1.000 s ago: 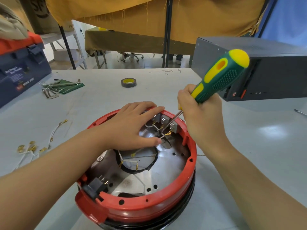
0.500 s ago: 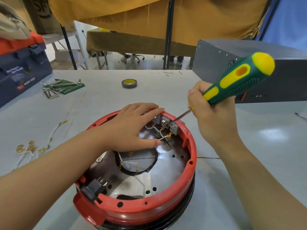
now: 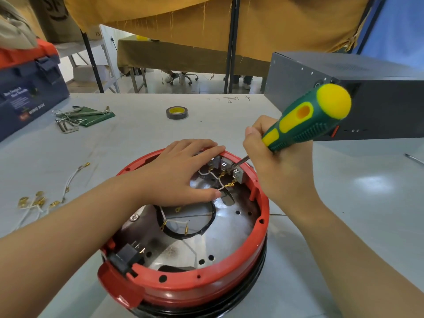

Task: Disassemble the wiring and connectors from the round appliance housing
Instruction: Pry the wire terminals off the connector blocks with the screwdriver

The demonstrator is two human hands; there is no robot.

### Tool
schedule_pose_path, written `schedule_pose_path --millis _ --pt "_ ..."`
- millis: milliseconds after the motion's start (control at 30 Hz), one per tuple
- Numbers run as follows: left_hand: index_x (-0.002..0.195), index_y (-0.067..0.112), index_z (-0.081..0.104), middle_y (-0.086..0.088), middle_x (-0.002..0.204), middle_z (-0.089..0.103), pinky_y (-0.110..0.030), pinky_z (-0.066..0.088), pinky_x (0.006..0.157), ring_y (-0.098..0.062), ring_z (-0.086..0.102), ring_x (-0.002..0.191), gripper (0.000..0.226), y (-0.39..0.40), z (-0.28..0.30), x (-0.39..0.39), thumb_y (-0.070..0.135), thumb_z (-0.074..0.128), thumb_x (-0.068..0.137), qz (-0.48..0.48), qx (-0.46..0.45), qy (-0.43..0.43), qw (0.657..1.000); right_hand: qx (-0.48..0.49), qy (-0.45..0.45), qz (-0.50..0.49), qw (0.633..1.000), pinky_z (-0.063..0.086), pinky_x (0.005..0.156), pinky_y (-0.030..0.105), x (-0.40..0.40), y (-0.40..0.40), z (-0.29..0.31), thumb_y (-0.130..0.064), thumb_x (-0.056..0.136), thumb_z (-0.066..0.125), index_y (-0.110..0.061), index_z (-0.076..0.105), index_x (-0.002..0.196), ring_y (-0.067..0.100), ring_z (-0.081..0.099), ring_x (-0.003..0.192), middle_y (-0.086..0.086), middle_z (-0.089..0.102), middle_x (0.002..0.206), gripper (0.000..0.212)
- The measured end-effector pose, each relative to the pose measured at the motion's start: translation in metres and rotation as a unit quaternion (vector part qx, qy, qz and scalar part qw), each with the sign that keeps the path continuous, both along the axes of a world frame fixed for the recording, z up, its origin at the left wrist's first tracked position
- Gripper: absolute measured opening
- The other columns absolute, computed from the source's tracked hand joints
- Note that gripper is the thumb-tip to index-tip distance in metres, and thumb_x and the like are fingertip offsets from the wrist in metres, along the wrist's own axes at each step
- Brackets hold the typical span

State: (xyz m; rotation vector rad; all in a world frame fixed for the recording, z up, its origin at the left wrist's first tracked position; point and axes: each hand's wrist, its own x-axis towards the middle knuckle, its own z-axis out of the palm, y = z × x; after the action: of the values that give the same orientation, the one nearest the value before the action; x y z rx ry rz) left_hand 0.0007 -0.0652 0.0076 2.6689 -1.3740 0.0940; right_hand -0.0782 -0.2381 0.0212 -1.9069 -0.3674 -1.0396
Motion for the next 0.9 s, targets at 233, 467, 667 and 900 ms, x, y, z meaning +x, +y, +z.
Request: schedule_pose_path --millis 233,467,667,900 --pt "0.148 0.037 0.011 0.012 0.153 0.016 -0.031 0.014 0.115 -0.011 0.015 0.139 0.09 0.0002 0.0003 0.0 0.08 0.027 0.07 0.001 0.003 0.0 1.0 -0.017 0.022 -0.006 1.0 0.03 0.05 0.013 -0.0006 0.0034 0.0032 -0.013 0.087 0.051 -0.029 0.034 0.057 0.005 0.04 0.048 -0.011 0.035 0.049 0.038" --pt "0.148 0.038 0.009 0.013 0.153 0.014 -0.032 0.012 0.116 -0.01 0.012 0.14 0.086 -0.0001 -0.0004 0.0014 0.075 0.035 0.075 0.002 0.007 0.001 1.0 0.134 0.087 0.008 0.987 0.025 0.048 0.023 0.0075 -0.0062 0.008 -0.014 0.079 0.048 0.008 0.033 0.06 0.016 0.027 0.052 0.016 0.025 0.056 0.033" --pt "0.148 0.037 0.01 0.012 0.153 0.015 -0.029 0.011 0.114 -0.01 0.013 0.139 0.086 -0.0003 -0.0004 0.0008 0.074 0.036 0.076 -0.001 0.006 -0.001 1.0 0.165 0.088 0.015 0.982 0.024 0.046 0.022 0.0089 -0.006 0.0055 -0.015 0.078 0.048 0.006 0.031 0.059 0.015 0.026 0.051 0.02 0.026 0.058 0.033" --pt "0.148 0.037 0.01 0.013 0.153 0.015 -0.031 0.012 0.115 -0.01 0.013 0.14 0.086 -0.0001 0.0 -0.0002 0.074 0.036 0.076 0.0 0.005 -0.004 1.0 0.177 0.089 -0.011 0.98 0.026 0.043 0.019 0.0084 -0.003 0.0042 -0.016 0.076 0.048 -0.002 0.031 0.057 0.012 0.027 0.046 0.014 0.027 0.055 0.03"
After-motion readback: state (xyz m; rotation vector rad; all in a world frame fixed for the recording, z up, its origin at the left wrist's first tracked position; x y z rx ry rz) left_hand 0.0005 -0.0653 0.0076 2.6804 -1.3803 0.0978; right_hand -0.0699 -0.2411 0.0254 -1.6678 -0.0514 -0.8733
